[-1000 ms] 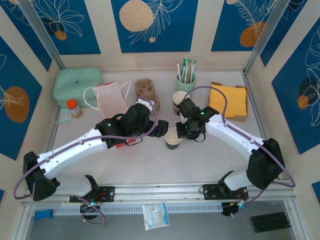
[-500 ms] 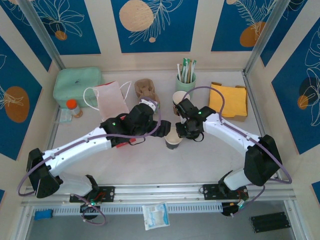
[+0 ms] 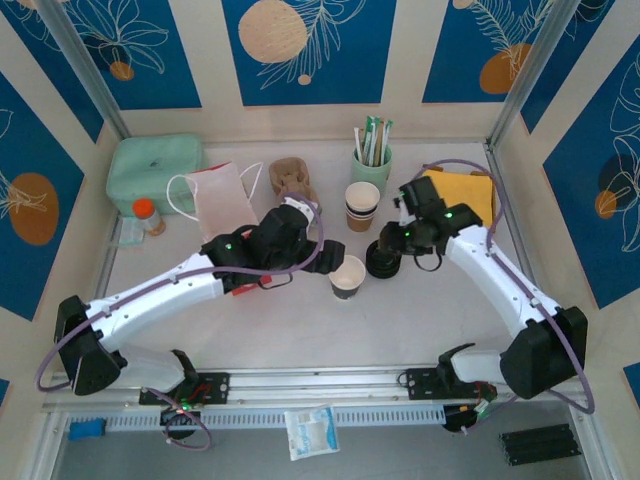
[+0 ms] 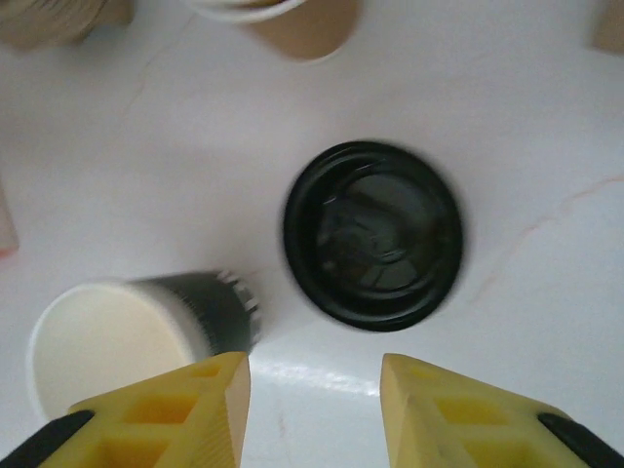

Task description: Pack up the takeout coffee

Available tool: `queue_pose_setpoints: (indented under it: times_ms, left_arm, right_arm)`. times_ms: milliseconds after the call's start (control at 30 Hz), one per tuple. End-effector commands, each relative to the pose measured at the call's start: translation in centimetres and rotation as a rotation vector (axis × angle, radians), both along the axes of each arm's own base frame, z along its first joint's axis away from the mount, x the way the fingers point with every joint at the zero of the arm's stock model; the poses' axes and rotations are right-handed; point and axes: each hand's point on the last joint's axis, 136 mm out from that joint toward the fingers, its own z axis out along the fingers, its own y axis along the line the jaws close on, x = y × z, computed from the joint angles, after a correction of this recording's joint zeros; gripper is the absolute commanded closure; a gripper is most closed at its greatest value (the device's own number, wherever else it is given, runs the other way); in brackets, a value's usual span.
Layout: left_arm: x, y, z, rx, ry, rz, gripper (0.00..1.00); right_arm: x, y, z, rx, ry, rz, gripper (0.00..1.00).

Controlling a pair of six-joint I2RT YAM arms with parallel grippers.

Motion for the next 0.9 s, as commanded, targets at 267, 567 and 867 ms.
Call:
queue_pose_setpoints:
  times_ms: [267,567,867]
  left_arm:
    - [0.7,-4.7,-0.4,-0.081,0.065,-0.076,0.01]
    - [0.9,-4.7,-1.2,-0.067,0.075,-0.068,0.01]
    - [1.0,-4.7,-1.0,-0.065,0.067,-0.07,0.01]
  right_arm:
    - [2.7,-2.4,-5.1,0.003,0.178,-0.066,0.59]
    - [3.9,-2.0,-6.0,0.001,0.194,-0.058,0.61]
    - [4.2,-2.0,-7.0,-0.041,0.212,-0.053,0.65]
